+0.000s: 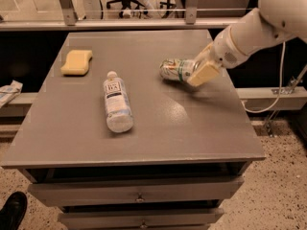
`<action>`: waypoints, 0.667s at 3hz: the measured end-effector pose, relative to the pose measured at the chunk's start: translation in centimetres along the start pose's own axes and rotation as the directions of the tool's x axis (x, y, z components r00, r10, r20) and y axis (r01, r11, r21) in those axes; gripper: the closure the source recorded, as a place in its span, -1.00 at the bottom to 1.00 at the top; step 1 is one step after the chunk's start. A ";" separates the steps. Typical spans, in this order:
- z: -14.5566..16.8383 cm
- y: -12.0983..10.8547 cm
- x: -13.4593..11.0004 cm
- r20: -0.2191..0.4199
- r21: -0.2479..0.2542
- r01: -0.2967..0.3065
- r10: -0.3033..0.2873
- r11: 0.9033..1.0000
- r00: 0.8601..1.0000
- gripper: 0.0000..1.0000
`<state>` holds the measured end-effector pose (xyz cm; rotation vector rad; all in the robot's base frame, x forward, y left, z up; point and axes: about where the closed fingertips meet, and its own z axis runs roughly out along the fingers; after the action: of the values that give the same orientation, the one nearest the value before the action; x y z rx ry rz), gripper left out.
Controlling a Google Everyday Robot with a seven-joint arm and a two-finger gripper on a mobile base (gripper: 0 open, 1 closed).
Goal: Place 7up can upright
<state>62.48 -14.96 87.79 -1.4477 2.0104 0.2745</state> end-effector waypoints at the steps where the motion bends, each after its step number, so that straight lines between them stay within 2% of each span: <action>1: 2.6 1.8 2.6 -0.039 -0.024 0.025 -0.026 0.999 0.999 1.00; 2: 3.0 2.0 3.2 -0.053 -0.032 0.037 -0.038 0.999 0.998 0.68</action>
Offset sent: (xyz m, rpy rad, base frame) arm -0.0177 -0.0223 -0.0736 -0.1404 0.0356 0.0868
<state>61.21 -15.16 83.12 -1.5252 2.0274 0.2545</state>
